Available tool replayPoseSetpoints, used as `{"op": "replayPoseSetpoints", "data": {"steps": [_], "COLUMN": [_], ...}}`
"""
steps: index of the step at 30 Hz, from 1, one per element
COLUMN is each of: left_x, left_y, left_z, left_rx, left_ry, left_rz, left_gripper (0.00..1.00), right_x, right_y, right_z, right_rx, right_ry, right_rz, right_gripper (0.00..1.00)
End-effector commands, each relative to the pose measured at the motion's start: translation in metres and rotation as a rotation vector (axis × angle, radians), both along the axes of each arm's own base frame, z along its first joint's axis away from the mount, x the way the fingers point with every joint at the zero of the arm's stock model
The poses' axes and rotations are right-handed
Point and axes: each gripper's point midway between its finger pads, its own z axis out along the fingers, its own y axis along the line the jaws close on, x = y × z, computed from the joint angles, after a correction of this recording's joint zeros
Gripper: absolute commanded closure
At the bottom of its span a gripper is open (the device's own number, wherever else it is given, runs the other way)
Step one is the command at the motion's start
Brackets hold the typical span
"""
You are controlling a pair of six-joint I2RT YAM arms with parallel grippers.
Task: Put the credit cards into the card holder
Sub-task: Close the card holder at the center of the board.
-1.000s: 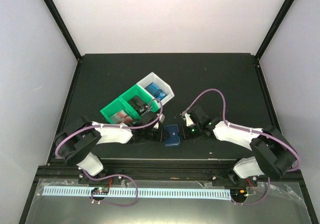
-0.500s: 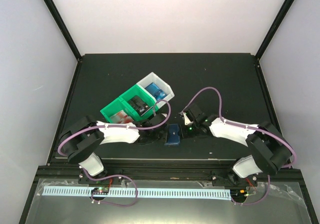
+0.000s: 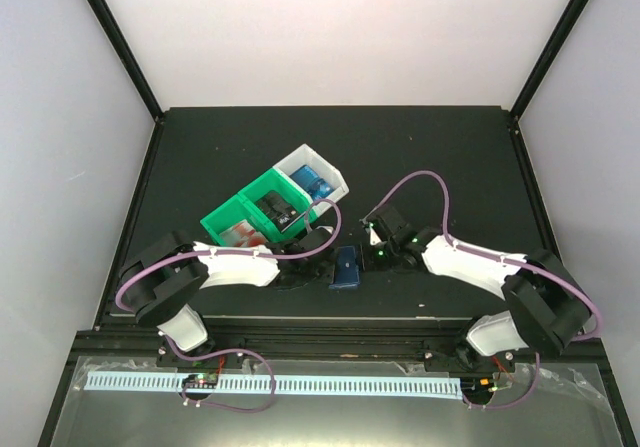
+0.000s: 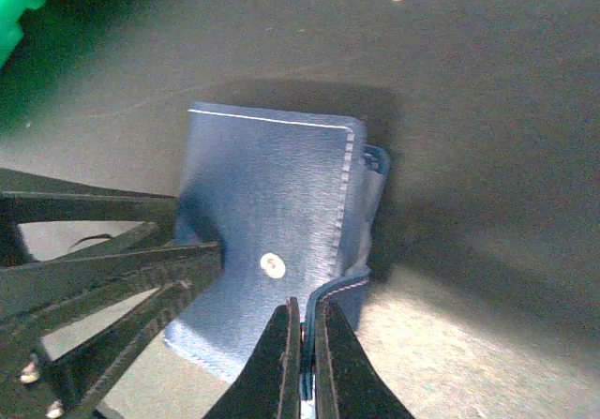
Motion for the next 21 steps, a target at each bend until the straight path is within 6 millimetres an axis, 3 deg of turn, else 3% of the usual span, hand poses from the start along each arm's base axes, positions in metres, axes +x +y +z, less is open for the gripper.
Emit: {"op": "replayPoseSetpoints", "data": {"steps": [1, 7, 11, 21], "left_x": [-0.019, -0.022, -0.022, -0.023], "left_y": [0.036, 0.026, 0.029, 0.029], "left_z": [-0.034, -0.027, -0.026, -0.027], "left_rx": [0.149, 0.081, 0.083, 0.084], "left_ry": [0.084, 0.089, 0.086, 0.088], "left_rz": [0.015, -0.005, -0.002, -0.003], "left_gripper": [0.69, 0.66, 0.65, 0.65], "right_x": [0.001, -0.004, 0.001, 0.006], "right_y": [0.030, 0.031, 0.025, 0.024], "right_z": [0.012, -0.005, -0.005, -0.009], "right_rx": [0.108, 0.084, 0.060, 0.072], "right_ry": [-0.006, 0.039, 0.017, 0.028], "right_rz": [0.109, 0.139, 0.098, 0.023], "right_gripper": [0.97, 0.90, 0.84, 0.82]}}
